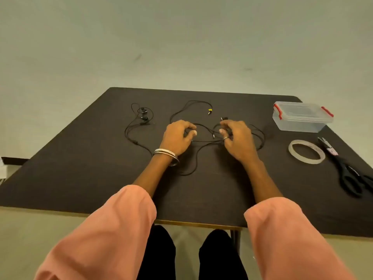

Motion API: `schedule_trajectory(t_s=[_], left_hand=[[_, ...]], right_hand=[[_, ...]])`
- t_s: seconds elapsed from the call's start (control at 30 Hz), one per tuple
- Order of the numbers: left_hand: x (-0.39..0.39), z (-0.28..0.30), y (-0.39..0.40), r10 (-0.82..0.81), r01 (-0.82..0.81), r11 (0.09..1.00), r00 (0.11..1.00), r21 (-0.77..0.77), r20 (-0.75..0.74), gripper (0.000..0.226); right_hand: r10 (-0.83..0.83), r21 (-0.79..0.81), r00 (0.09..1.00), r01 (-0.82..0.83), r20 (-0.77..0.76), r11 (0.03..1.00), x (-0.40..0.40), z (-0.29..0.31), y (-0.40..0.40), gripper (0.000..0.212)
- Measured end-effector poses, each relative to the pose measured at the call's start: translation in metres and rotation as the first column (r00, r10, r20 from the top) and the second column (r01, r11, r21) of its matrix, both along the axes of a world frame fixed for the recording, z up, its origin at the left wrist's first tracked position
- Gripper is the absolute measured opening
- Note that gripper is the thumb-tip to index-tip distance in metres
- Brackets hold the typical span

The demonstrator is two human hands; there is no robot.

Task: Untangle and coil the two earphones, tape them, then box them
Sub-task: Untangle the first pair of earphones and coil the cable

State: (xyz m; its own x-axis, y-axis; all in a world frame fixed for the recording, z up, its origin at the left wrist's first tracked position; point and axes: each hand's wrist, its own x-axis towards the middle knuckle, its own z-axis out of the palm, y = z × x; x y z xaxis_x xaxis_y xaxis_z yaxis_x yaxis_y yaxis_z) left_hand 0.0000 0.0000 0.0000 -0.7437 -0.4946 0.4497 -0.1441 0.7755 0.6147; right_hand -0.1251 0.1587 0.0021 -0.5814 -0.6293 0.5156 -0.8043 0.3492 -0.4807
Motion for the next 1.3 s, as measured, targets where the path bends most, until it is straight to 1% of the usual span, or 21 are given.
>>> schedule_trajectory(t_s=[0.07, 0.17, 0.23, 0.3, 0.37, 0.43, 0.5, 0.6, 0.67, 0.73, 0.83, 0.9, 0.97, 1.03, 1.07, 1.1, 1.13, 1.2, 1.27, 1.3], left_hand=[[0.004, -0.002, 0.000, -0.014, 0.014, 1.000, 1.000, 0.019, -0.008, 0.016], [0.005, -0.011, -0.004, -0.027, 0.025, 0.995, 0.999, 0.094, 0.018, 0.017], [0.007, -0.013, -0.008, -0.020, 0.020, 0.983, 1.000, 0.180, -0.006, 0.017], [0.007, -0.013, -0.012, -0.013, 0.017, 0.974, 1.000, 0.226, -0.019, 0.018], [0.007, -0.013, -0.014, -0.046, 0.042, 0.979, 0.999, 0.202, 0.015, 0.018], [0.004, -0.015, -0.015, -0.086, 0.074, 0.988, 0.993, 0.139, 0.086, 0.018], [0.003, -0.016, -0.014, -0.092, 0.077, 0.991, 0.986, 0.109, 0.139, 0.016], [0.003, -0.015, -0.014, -0.081, 0.064, 0.990, 0.988, 0.126, 0.133, 0.011], [0.004, -0.014, -0.013, -0.082, 0.064, 0.987, 0.990, 0.150, 0.117, 0.008], [0.005, -0.013, -0.011, -0.079, 0.065, 0.987, 0.993, 0.150, 0.092, 0.006], [0.005, -0.013, -0.009, -0.054, 0.047, 0.986, 0.998, 0.160, 0.042, 0.006], [0.007, -0.011, -0.008, -0.031, 0.029, 0.986, 0.999, 0.167, 0.009, 0.015], [0.009, -0.008, -0.007, 0.028, -0.020, 0.992, 0.998, 0.122, -0.063, 0.022], [0.011, -0.008, -0.006, 0.097, -0.086, 0.993, 0.982, 0.076, -0.161, 0.013], [0.012, -0.007, -0.005, 0.091, -0.080, 0.994, 0.978, 0.068, -0.185, 0.015], [0.013, -0.008, -0.004, 0.056, -0.047, 0.997, 0.983, 0.056, -0.176, 0.025], [0.013, -0.009, -0.002, 0.008, -0.004, 1.000, 0.992, 0.031, -0.129, 0.035], [0.013, -0.009, 0.003, -0.053, 0.054, 0.996, 0.999, -0.073, 0.010, 0.045], [0.011, -0.009, 0.007, -0.062, 0.079, 0.986, 0.991, -0.149, 0.116, 0.040], [0.010, -0.009, 0.008, -0.066, 0.088, 0.985, 0.987, -0.150, 0.146, 0.034]], right_hand=[[0.025, 0.032, 1.000, -0.024, -0.019, 0.999, 0.002, -0.002, 0.005, 0.027], [0.085, 0.189, 0.993, -0.069, -0.078, 0.979, -0.002, -0.007, 0.009, 0.025], [0.103, 0.284, 0.990, -0.071, -0.100, 0.956, -0.006, -0.006, 0.009, 0.020], [0.097, 0.326, 0.990, -0.061, -0.097, 0.943, -0.011, -0.005, 0.004, 0.011], [0.097, 0.342, 0.990, -0.056, -0.103, 0.938, -0.012, -0.005, -0.001, 0.007], [0.108, 0.362, 0.989, -0.064, -0.104, 0.930, -0.013, -0.004, -0.005, 0.008], [0.130, 0.383, 0.987, -0.086, -0.090, 0.920, -0.012, -0.003, -0.007, 0.008], [0.159, 0.401, 0.984, -0.115, -0.078, 0.909, -0.010, -0.003, -0.009, 0.012], [0.161, 0.395, 0.984, -0.118, -0.077, 0.911, -0.010, -0.002, -0.009, 0.008], [0.152, 0.364, 0.986, -0.121, -0.060, 0.923, -0.008, -0.001, -0.009, 0.005], [0.152, 0.277, 0.988, -0.146, 0.000, 0.950, -0.007, 0.000, -0.009, 0.012], [0.157, 0.244, 0.988, -0.155, 0.011, 0.957, -0.006, 0.001, -0.007, 0.014], [0.164, 0.184, 0.986, -0.166, 0.027, 0.969, -0.007, 0.000, -0.005, 0.013], [0.172, 0.098, 0.984, -0.177, 0.056, 0.979, -0.007, 0.000, -0.004, 0.013], [0.178, 0.052, 0.980, -0.183, 0.083, 0.982, -0.006, 0.001, -0.003, 0.012], [0.187, 0.005, 0.976, -0.189, 0.114, 0.982, -0.005, 0.002, -0.003, 0.011], [0.198, -0.039, 0.970, -0.194, 0.141, 0.980, -0.003, 0.003, -0.004, 0.008], [0.218, -0.114, 0.962, -0.201, 0.163, 0.973, 0.001, 0.006, -0.004, 0.006], [0.248, -0.167, 0.952, -0.219, 0.181, 0.961, 0.007, 0.008, -0.005, 0.009], [0.266, -0.188, 0.943, -0.229, 0.202, 0.955, 0.010, 0.008, -0.006, 0.011]])
